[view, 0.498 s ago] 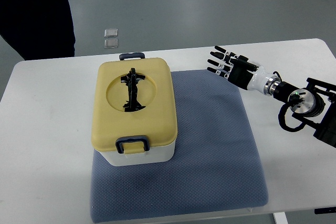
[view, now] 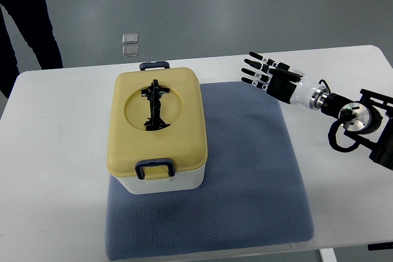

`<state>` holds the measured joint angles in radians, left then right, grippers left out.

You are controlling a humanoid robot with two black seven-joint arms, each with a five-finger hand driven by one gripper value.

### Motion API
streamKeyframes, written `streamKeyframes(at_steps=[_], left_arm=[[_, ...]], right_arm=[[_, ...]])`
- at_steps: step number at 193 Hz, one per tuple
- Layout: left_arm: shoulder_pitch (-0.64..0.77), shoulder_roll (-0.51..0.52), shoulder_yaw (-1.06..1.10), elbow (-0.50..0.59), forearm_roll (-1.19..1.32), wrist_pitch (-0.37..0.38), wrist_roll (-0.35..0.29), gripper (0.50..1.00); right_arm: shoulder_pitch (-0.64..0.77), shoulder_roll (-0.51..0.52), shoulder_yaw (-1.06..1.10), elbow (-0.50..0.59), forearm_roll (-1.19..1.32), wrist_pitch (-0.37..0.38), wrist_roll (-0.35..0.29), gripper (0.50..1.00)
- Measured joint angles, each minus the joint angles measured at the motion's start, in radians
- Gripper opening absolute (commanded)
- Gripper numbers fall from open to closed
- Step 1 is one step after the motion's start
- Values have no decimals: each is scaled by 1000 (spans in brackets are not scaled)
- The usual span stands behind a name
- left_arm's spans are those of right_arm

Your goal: Open white storage box with right hand

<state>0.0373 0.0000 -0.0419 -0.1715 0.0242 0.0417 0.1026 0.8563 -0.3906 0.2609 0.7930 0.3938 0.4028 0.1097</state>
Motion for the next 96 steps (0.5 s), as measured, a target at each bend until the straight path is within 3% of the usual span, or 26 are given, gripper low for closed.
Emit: streamKeyframes(at_steps=[96], left_arm=[[-1,0,0,0,0,0,0,1000]], right_arm=[[40,-33,27,-9,-44,-18,15,934]])
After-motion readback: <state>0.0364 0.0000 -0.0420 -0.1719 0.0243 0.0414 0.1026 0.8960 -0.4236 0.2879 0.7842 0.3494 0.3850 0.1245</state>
